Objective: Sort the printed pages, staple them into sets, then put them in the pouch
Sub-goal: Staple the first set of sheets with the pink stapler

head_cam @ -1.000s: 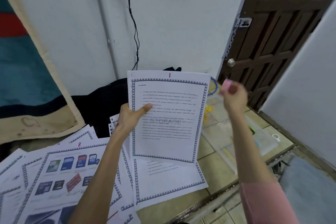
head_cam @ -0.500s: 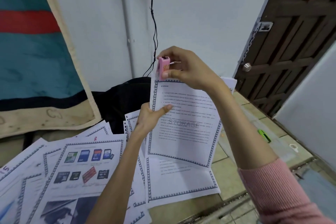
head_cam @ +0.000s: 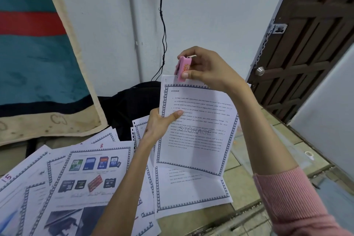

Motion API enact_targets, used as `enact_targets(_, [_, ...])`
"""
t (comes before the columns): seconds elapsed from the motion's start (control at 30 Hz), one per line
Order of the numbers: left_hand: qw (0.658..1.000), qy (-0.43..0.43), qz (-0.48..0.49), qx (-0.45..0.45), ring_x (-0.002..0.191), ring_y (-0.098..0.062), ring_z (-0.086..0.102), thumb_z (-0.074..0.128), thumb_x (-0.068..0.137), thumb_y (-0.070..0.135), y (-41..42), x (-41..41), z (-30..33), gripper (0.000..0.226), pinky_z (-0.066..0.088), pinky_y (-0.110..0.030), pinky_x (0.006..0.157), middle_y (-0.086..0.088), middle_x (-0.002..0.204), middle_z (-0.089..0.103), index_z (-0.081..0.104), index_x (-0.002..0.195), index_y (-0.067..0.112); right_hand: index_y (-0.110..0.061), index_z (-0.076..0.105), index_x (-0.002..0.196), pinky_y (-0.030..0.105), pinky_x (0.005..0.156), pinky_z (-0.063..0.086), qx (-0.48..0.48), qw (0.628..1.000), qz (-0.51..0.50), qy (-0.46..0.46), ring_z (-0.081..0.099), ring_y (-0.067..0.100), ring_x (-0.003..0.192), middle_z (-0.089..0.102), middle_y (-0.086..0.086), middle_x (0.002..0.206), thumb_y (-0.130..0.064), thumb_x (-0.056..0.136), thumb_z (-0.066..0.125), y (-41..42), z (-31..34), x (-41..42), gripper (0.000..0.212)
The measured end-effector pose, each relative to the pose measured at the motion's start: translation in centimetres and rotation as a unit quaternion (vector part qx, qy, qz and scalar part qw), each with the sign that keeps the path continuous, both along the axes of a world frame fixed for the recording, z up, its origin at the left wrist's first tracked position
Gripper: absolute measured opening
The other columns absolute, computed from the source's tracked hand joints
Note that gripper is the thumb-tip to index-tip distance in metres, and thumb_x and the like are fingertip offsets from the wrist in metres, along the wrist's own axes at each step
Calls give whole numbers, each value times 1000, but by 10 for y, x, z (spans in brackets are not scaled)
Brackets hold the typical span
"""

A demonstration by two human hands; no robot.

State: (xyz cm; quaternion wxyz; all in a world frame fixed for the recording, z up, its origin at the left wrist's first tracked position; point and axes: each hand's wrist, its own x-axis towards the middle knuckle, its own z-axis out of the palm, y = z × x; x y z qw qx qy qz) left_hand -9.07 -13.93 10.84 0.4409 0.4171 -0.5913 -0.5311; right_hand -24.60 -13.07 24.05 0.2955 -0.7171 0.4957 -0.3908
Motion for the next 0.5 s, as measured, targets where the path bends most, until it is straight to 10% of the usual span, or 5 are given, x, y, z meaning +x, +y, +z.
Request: enact_targets(0.5, [1000, -19, 15, -1, 84, -3, 62, 72, 78, 32, -2, -2, -3, 21, 47, -15, 72, 8, 85, 68, 64, 91, 18, -10, 52, 111, 51, 89, 48, 1, 998, 30, 54, 62, 33, 89, 62, 24, 98, -5, 88, 61, -12, -4, 19, 25])
